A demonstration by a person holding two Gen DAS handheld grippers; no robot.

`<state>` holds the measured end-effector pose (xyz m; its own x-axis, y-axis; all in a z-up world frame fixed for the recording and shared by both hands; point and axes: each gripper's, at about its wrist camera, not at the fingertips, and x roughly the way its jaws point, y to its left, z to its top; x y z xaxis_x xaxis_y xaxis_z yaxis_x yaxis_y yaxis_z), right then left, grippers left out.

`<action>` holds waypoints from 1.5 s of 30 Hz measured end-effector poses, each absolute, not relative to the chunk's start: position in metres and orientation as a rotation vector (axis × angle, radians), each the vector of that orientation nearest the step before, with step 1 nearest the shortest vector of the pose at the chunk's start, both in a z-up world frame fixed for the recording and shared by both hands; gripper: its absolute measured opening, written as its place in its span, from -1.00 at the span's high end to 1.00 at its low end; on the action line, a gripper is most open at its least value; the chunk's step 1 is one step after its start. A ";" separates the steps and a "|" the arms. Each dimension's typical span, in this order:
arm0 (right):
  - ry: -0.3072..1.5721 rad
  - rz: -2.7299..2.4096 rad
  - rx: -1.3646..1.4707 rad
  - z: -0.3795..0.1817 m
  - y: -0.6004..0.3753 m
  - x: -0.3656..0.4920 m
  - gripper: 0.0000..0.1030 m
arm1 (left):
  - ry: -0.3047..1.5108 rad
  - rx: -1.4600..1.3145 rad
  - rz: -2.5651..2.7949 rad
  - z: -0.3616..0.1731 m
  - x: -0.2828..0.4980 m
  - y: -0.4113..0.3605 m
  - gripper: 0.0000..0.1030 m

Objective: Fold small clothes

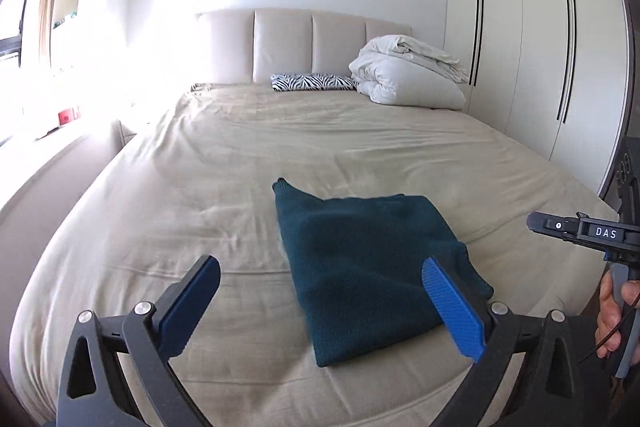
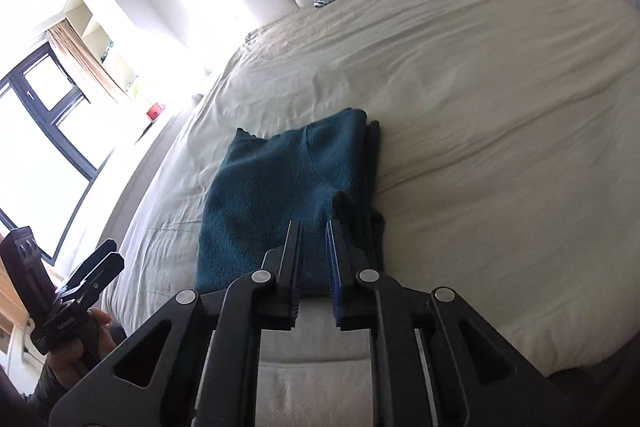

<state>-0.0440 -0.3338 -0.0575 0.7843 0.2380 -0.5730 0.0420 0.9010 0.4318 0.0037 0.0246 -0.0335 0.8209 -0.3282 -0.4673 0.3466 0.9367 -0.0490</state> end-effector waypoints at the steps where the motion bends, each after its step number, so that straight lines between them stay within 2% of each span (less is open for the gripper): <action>1: 0.624 0.092 0.406 -0.045 -0.327 -0.049 0.53 | 0.453 0.046 -0.319 -0.024 0.000 0.025 -1.00; 2: 0.582 0.082 0.377 -0.030 -0.324 -0.053 0.19 | 0.421 0.053 -0.272 -0.014 -0.002 0.024 -1.00; 3: 0.539 0.079 0.359 -0.018 -0.319 -0.058 -0.36 | 0.412 0.057 -0.238 -0.007 -0.004 0.023 -1.00; 4: 0.493 0.077 0.350 -0.006 -0.316 -0.064 -0.73 | 0.426 0.067 -0.236 -0.001 -0.005 0.023 -1.00; 6: 0.389 0.038 0.340 0.015 -0.301 -0.074 -0.91 | 0.475 0.094 -0.225 0.007 -0.003 0.020 -1.00; 8: 0.333 -0.014 0.322 0.036 -0.294 -0.080 -0.98 | 0.526 0.129 -0.164 0.007 -0.003 0.016 -1.00; 12: 0.341 -0.042 0.289 0.066 -0.281 -0.092 -0.98 | 0.640 0.065 -0.205 -0.004 -0.001 0.019 -1.00; 15: 0.379 -0.081 0.226 0.068 -0.269 -0.097 -0.99 | 0.698 0.053 -0.174 -0.017 0.003 0.019 -1.00; 19: 0.564 -0.114 0.129 0.048 -0.253 -0.086 -0.98 | 0.749 0.009 -0.169 -0.026 0.006 0.024 -1.00; 23: 0.646 -0.094 0.155 0.024 -0.248 -0.081 -0.98 | 0.772 0.001 -0.161 -0.034 0.009 0.026 -1.00; 45: 0.716 -0.084 0.147 -0.003 -0.238 -0.068 -0.98 | 0.797 -0.003 -0.166 -0.046 0.011 0.026 -1.00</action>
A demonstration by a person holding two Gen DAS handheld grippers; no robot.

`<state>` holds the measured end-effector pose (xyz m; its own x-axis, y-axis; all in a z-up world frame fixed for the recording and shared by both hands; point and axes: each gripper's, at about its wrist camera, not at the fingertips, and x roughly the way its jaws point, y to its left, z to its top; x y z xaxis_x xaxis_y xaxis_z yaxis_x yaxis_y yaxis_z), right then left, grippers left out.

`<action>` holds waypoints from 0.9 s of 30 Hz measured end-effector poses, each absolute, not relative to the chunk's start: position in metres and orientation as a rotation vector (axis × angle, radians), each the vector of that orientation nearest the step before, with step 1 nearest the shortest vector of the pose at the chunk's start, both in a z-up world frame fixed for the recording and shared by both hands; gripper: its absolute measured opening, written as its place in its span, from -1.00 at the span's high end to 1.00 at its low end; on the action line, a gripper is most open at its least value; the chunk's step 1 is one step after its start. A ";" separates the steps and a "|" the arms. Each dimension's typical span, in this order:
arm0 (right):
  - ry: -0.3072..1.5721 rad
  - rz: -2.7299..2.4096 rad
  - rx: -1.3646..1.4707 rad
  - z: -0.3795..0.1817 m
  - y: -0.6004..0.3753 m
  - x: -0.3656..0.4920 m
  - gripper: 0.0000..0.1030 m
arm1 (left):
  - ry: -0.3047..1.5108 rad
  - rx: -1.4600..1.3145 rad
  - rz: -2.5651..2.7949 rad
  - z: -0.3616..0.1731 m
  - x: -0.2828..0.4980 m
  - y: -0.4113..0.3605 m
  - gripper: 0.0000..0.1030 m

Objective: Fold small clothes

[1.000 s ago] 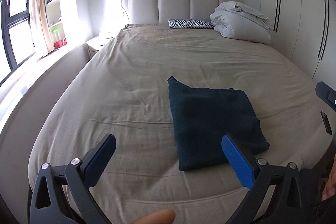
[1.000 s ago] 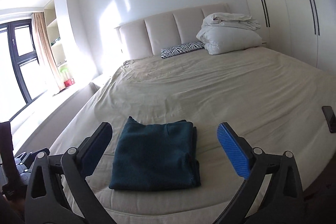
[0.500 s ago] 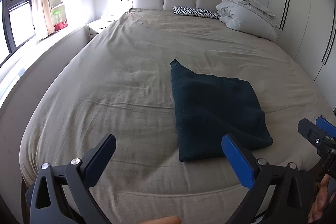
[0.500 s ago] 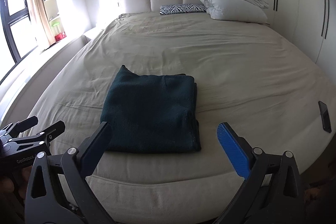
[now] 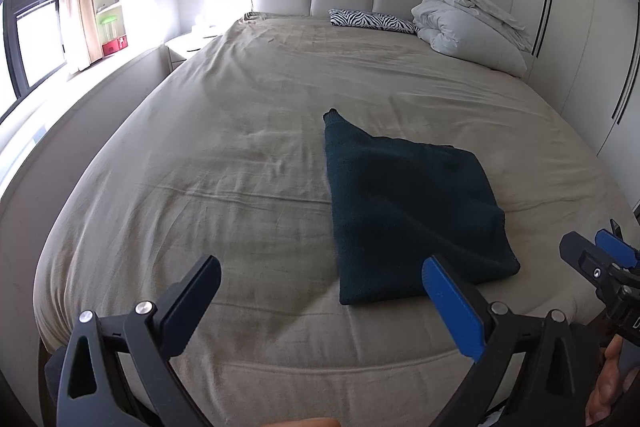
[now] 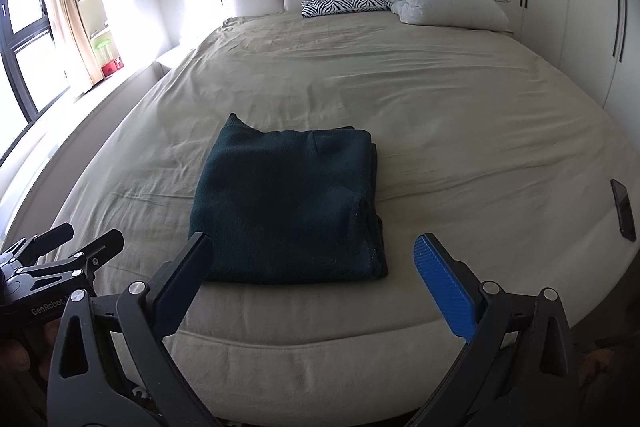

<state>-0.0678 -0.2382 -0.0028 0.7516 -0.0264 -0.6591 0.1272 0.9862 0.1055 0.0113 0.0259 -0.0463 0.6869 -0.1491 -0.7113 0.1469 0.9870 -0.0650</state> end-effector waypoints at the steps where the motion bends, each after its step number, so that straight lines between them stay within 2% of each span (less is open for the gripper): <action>1: 0.718 -0.084 0.148 -0.004 -0.238 -0.068 -0.98 | 0.797 -0.003 -0.165 -0.046 0.011 0.026 -1.00; 27: 0.734 -0.080 0.165 -0.011 -0.236 -0.065 -0.98 | 0.796 -0.005 -0.166 -0.048 0.011 0.025 -1.00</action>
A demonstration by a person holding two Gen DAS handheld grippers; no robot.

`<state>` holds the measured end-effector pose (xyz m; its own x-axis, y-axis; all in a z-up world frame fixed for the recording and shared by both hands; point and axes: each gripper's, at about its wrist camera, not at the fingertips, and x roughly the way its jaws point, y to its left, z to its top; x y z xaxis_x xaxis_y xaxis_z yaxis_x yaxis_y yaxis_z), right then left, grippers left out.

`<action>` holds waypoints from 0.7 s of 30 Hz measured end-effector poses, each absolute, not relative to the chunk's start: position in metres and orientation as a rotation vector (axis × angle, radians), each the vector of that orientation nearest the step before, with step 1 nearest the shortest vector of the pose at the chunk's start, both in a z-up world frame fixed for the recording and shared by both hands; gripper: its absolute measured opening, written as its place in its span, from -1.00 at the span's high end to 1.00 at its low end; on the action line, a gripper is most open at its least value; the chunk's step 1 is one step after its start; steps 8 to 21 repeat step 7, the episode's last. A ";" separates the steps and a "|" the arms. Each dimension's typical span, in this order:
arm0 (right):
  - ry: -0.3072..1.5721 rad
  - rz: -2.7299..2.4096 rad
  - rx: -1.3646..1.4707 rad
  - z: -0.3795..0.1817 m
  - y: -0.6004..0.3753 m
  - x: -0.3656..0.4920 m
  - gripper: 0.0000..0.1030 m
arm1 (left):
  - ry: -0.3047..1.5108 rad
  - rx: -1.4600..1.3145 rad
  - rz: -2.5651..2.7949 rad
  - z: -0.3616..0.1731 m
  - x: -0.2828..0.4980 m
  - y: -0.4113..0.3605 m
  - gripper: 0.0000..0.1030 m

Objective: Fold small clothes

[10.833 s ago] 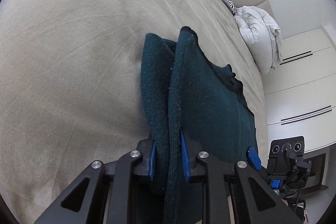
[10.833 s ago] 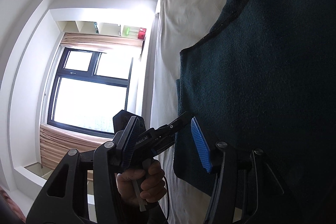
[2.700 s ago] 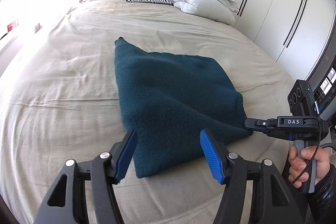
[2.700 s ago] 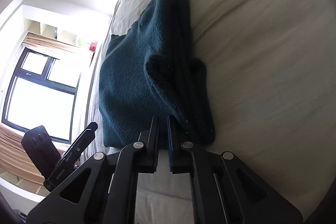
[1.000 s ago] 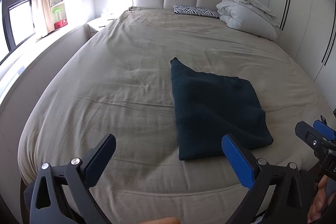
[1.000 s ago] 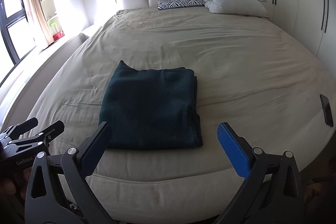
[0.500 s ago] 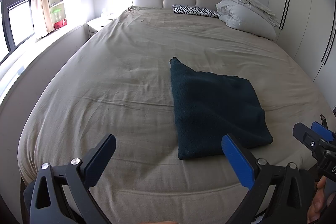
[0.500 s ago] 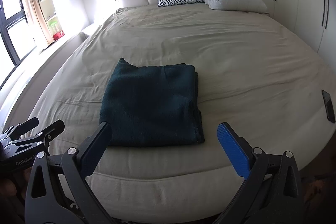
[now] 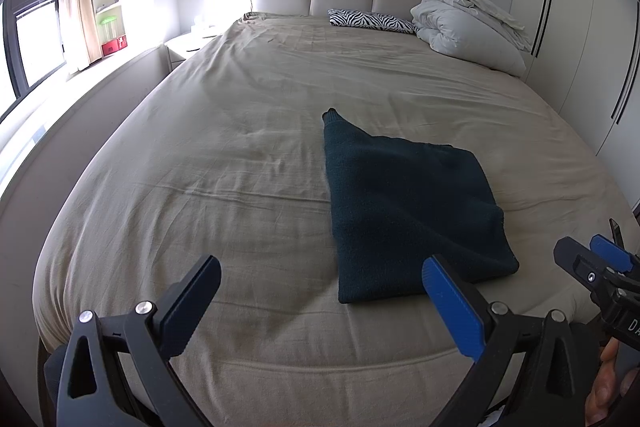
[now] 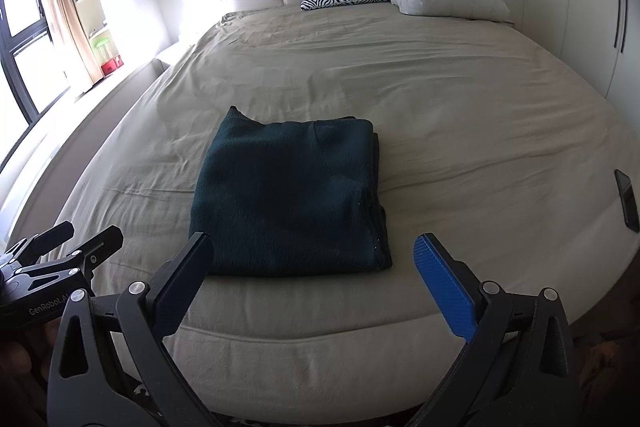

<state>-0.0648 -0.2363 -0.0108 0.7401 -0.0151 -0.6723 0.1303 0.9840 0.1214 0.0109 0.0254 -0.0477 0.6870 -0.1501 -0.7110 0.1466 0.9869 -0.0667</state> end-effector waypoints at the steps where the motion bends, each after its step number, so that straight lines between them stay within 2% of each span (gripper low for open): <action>1: 0.734 -0.080 0.164 -0.011 -0.237 -0.065 -0.98 | 0.796 -0.004 -0.166 -0.048 0.011 0.025 -1.00; 21: 0.737 -0.079 0.165 -0.013 -0.233 -0.066 -0.98 | 0.789 -0.001 -0.163 -0.047 0.010 0.025 -1.00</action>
